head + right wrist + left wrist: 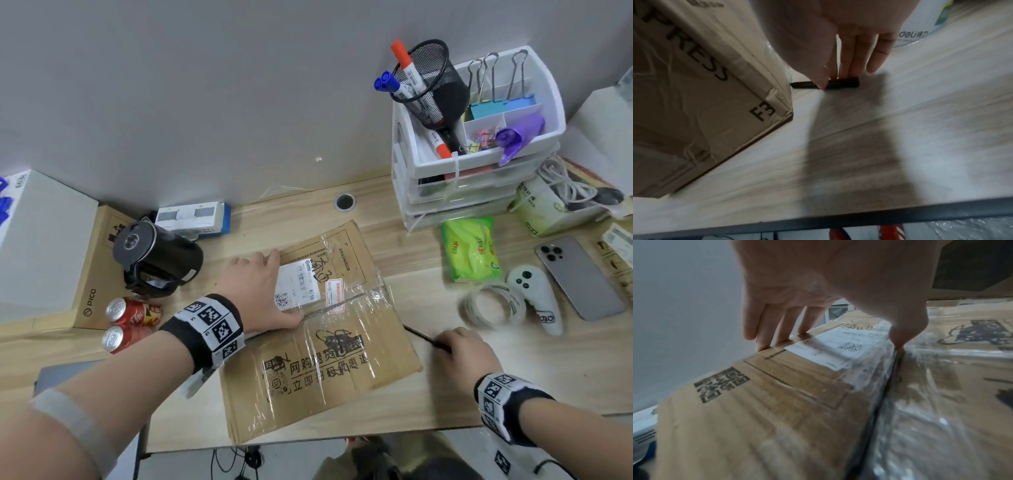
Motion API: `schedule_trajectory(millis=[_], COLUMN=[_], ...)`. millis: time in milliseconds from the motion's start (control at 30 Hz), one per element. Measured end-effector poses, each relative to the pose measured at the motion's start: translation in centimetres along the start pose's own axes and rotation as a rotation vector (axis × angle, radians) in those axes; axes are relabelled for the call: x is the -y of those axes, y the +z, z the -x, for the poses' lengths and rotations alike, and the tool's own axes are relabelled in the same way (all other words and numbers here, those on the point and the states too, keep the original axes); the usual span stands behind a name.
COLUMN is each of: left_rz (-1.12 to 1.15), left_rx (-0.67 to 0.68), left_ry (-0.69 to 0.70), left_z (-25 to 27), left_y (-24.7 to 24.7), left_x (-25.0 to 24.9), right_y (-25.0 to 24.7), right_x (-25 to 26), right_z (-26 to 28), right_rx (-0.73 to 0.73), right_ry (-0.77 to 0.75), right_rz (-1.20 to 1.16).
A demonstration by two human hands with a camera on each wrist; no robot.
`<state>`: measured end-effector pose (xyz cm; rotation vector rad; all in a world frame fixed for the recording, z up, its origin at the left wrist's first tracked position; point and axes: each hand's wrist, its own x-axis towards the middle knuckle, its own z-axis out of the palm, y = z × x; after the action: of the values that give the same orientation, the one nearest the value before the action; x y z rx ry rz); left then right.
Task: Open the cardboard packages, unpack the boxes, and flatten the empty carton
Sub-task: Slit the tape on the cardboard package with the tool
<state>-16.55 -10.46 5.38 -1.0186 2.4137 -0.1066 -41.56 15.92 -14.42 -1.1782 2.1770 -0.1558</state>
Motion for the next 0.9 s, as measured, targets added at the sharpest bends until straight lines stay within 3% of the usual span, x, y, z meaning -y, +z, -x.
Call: schedule_trajectory(millis=[67,167,267,300,367,433,500,900], left_rz=[-0.031,-0.039,-0.012,0.017,0.064,0.082,0.097,0.001], left_rx=[0.007,0.021,0.013,0.010,0.011,0.038,0.072,0.097], left_ry=[0.012,0.015,0.024,0.029,0.048,0.072,0.097,0.057], left_z=[-0.1,0.0,0.3,0.4,0.6,0.6,0.8,0.7], left_y=[-0.2,-0.4,-0.3,-0.3,-0.4,-0.5,-0.7,0.1], left_x=[-0.2,-0.3,-0.4,-0.4,-0.2,0.2,0.7,-0.2], right_y=[-0.7,-4.0,-9.8,-11.3,-12.8,-12.0,-10.6,-9.1], right_x=[0.7,3.8,8.6,10.3,13.8,16.2,17.5,18.2], right_z=[0.3,0.8,2.1,2.8,4.2,4.8,4.8,4.9], right_rx=[-0.113,-0.299,-0.480,-0.454,-0.225,-0.038,0.034,0.006], right_ry=[-0.033,-0.132,-0.429,-0.580,-0.796,-0.861,-0.840,-0.816], right_rz=[-0.049,-0.343,-0.459,-0.395,-0.111,0.202,0.406,0.588])
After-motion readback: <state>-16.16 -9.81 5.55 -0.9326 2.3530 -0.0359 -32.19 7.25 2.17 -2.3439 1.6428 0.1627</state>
